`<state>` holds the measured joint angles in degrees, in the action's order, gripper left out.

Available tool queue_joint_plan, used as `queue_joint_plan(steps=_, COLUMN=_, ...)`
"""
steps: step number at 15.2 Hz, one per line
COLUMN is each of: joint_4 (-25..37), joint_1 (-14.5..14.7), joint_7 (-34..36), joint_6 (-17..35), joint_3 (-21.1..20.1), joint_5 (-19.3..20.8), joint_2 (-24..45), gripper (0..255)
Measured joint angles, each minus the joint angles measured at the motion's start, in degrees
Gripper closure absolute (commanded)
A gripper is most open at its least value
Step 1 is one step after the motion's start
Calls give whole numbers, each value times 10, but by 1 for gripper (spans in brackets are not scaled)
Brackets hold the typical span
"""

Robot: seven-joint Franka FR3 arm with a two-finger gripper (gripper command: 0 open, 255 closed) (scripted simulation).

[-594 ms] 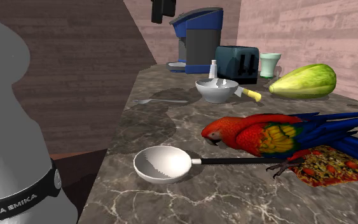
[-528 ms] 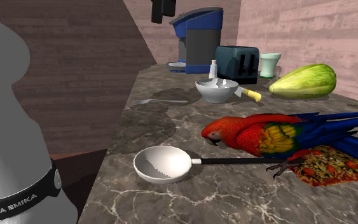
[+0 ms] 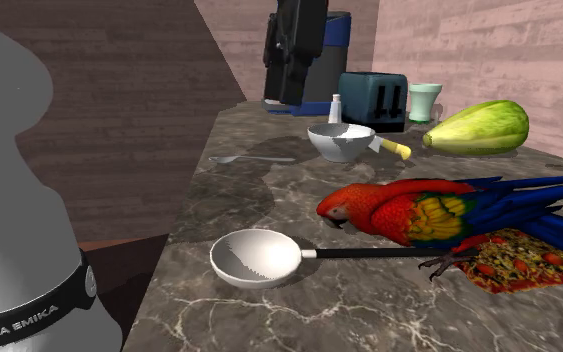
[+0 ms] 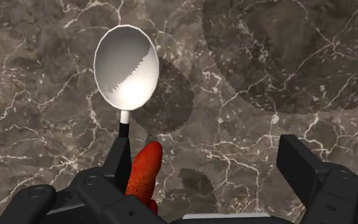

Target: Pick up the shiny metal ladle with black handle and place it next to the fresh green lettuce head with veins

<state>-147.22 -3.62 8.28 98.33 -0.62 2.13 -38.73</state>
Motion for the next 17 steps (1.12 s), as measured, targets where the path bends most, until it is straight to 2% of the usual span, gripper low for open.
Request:
queue_joint_plan(steps=6, joint_4=-38, joint_1=-39, joint_7=-5, joint_6=89, joint_3=33, joint_5=37, joint_2=68, gripper=0)
queue_joint_plan(steps=10, joint_4=-59, joint_1=-67, joint_7=-7, joint_6=166, joint_3=57, joint_5=64, joint_2=135, gripper=0)
queue_joint_plan(steps=17, joint_4=-89, joint_1=-78, joint_7=-3, joint_6=232, joint_3=67, joint_5=77, joint_2=174, gripper=0)
